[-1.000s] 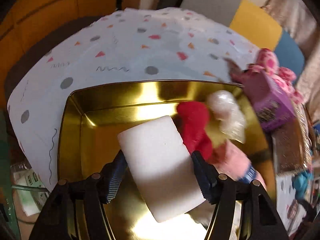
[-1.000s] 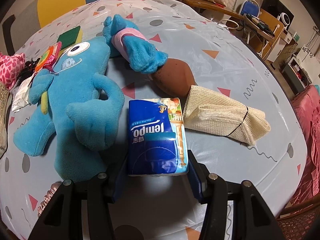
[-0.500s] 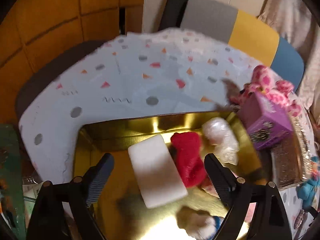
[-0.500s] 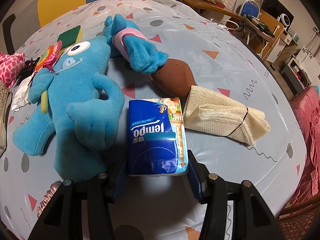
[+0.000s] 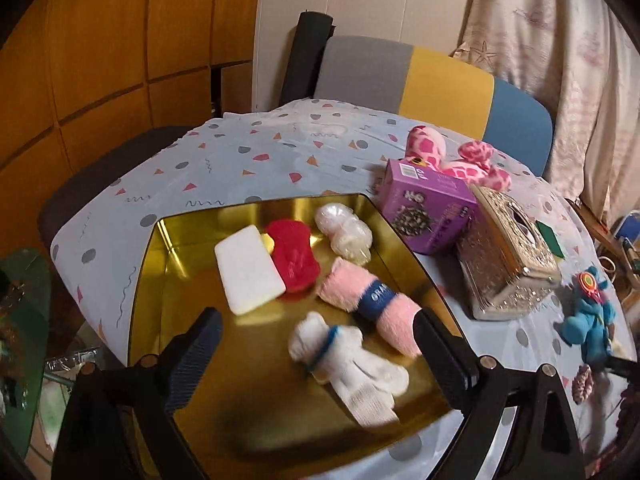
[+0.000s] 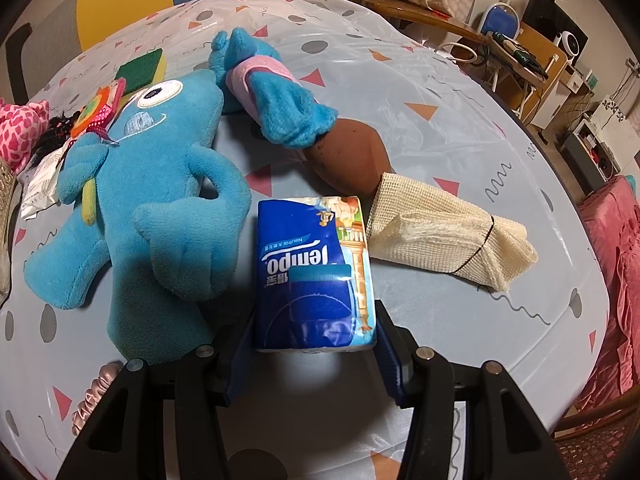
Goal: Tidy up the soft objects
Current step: 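Lower the white foam block into the gold tin and open left tool while right tool holds the tissue pack, then carry the Tempo tissue pack into the gold tin and open right tool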
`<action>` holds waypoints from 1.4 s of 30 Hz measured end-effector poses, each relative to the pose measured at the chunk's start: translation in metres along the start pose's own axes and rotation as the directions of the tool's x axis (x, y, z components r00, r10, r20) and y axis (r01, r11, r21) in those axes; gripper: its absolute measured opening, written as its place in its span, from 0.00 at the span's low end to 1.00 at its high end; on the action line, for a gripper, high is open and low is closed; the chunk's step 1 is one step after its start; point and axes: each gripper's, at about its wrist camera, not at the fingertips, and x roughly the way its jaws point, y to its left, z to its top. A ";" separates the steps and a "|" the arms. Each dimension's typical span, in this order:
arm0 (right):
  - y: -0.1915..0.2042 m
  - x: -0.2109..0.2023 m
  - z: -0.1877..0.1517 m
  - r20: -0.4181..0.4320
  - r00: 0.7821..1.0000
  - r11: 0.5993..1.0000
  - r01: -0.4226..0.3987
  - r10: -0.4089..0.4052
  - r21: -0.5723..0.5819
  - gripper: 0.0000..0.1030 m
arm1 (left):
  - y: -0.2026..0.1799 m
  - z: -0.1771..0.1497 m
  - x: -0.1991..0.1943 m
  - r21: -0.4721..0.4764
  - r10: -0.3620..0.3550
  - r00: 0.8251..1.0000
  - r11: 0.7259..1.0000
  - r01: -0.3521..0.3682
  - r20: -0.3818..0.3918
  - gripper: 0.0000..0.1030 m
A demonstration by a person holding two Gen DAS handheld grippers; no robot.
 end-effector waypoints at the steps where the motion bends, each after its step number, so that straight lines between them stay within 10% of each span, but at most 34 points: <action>1: 0.000 0.000 0.000 0.000 1.000 1.000 -0.001 0.001 0.001 0.52 | -0.002 -0.002 -0.003 0.006 -0.003 1.000 1.000 0.002 0.002 0.93; 25: -0.010 -0.009 0.001 -0.071 0.996 0.993 -0.054 0.062 0.109 0.51 | 0.001 -0.021 -0.011 -0.002 -0.009 1.000 1.000 0.009 -0.011 0.94; 35: -0.008 -0.064 -0.001 0.102 0.995 0.996 -0.026 0.016 0.089 0.51 | 0.004 -0.026 -0.002 -0.010 -0.017 0.999 1.000 0.017 -0.032 0.94; 42: 0.031 -0.121 -0.005 0.250 0.960 0.991 -0.123 0.130 -0.045 0.51 | 0.010 -0.027 -0.002 -0.017 -0.011 1.000 1.000 0.010 -0.026 0.94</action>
